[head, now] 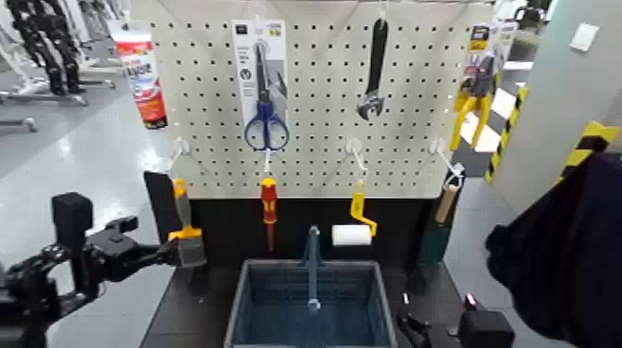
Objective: Put the yellow paint brush into the crate.
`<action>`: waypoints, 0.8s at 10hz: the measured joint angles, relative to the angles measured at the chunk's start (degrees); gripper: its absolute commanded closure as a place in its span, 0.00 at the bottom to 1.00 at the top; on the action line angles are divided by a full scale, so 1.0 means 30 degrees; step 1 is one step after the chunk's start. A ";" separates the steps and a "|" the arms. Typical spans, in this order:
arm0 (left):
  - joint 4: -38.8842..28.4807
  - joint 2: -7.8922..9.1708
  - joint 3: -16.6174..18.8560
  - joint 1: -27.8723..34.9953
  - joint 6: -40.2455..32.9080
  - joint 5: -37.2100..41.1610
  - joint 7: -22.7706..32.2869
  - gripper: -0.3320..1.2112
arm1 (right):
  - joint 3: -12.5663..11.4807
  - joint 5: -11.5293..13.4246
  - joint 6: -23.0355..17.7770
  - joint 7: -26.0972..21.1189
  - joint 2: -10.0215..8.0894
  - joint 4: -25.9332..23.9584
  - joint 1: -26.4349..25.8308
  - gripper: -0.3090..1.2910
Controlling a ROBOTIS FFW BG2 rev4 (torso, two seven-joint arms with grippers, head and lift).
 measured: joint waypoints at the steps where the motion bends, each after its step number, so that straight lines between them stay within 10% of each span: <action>1: 0.1008 0.0317 -0.0759 -0.0806 -0.0393 0.0446 -0.0270 0.28 | 0.0071 -0.0001 0.0018 0.0004 0.0008 0.0034 -0.0051 0.28; 8: 0.5277 0.1672 -0.3245 -0.4571 -0.0956 0.1849 -0.2907 0.28 | 0.0330 -0.0185 0.0045 0.0071 0.0093 0.0307 -0.0222 0.28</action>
